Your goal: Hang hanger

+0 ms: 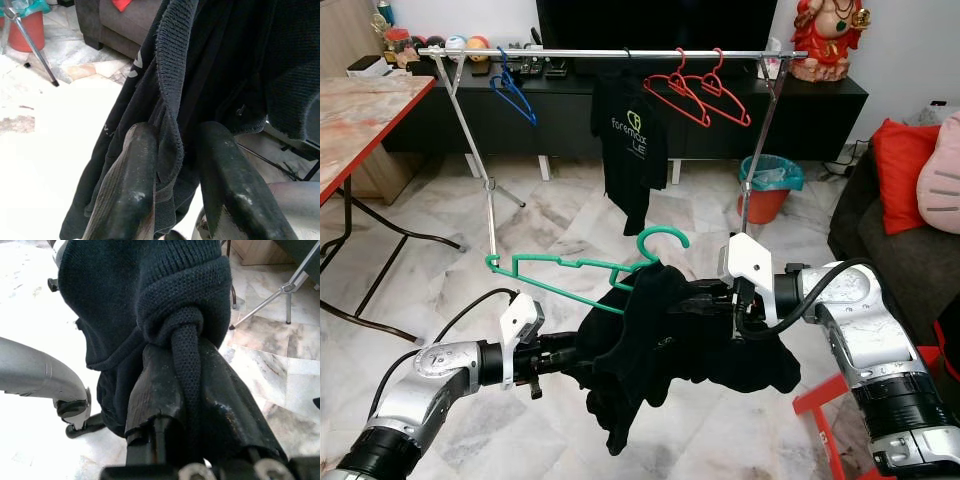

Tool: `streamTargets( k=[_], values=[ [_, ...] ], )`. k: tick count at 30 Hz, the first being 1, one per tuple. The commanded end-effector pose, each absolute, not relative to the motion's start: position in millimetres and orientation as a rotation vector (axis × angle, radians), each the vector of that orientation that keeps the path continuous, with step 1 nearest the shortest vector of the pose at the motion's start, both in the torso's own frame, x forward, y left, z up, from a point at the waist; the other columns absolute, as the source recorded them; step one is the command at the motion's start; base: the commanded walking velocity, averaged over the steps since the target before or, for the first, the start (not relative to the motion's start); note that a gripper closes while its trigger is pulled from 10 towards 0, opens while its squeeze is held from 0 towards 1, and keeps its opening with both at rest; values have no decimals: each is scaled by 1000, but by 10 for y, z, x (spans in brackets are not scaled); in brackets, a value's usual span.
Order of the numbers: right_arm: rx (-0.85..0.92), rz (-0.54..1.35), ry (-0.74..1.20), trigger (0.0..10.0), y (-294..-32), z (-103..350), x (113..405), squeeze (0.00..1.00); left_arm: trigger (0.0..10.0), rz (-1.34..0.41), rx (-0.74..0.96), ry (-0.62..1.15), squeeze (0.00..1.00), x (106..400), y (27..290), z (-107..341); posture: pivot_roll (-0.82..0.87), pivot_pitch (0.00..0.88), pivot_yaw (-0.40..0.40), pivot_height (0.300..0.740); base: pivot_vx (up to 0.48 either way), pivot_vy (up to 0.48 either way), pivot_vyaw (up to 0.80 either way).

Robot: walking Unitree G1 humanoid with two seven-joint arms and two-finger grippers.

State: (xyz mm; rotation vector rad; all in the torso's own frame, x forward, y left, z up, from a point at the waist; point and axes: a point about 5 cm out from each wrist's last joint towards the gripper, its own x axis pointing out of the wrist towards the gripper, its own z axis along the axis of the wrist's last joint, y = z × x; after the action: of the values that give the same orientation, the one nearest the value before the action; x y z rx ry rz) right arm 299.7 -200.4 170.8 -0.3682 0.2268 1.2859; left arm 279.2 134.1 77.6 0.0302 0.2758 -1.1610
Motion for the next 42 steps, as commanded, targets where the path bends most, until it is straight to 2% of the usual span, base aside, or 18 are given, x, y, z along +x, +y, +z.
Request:
streamTargets(
  k=[1, 18, 31, 34, 35, 36, 37, 42],
  values=[
    [-389, 1300, 196, 10000, -1961, 1774, 3006, 0, 0, -1162, 39, 285, 0, 2778, 1349, 758, -11, 0, 5, 740, 0, 0, 0],
    [-397, 1307, 208, 10000, -1951, 1730, 2992, 0, 0, -1160, 48, 311, 0, 2740, 1404, 727, -8, 0, 9, 740, 0, 0, 0],
    [-439, 1321, 277, 10000, -2086, 1646, 2920, 0, 0, -1075, 105, 375, 0, 2722, 1538, 627, -5, 0, 11, 740, 0, 0, 0],
    [-426, 1431, 296, 10000, -2100, 1638, 2784, 0, 0, -1023, 171, 397, 0, 2741, 1566, 566, -3, 0, 13, 740, 0, 0, 0],
    [-426, 1456, 309, 10000, -2117, 1644, 2741, 0, 1804, -961, 190, 422, 0, 2779, 1603, 533, -5, 0, 14, 740, 0, 0, 0],
    [-426, 1456, 309, 10000, -2117, 1644, 2741, 0, 1804, -961, 190, 422, 0, 2779, 1603, 533, -5, 0, 14, 740, 0, 0, 0],
    [-434, 1472, 319, 10000, -2147, 1643, 2712, 0, 10000, -937, 205, 430, 0, 2795, 1628, 518, -5, 0, 14, 740, 0, 0, 0],
    [-396, 1521, 298, 10000, -2225, 1702, 2636, 0, 10000, -894, 245, 442, 0, 2813, 1690, 489, -5, 0, 16, 740, 0, 0, 0]
  ],
)
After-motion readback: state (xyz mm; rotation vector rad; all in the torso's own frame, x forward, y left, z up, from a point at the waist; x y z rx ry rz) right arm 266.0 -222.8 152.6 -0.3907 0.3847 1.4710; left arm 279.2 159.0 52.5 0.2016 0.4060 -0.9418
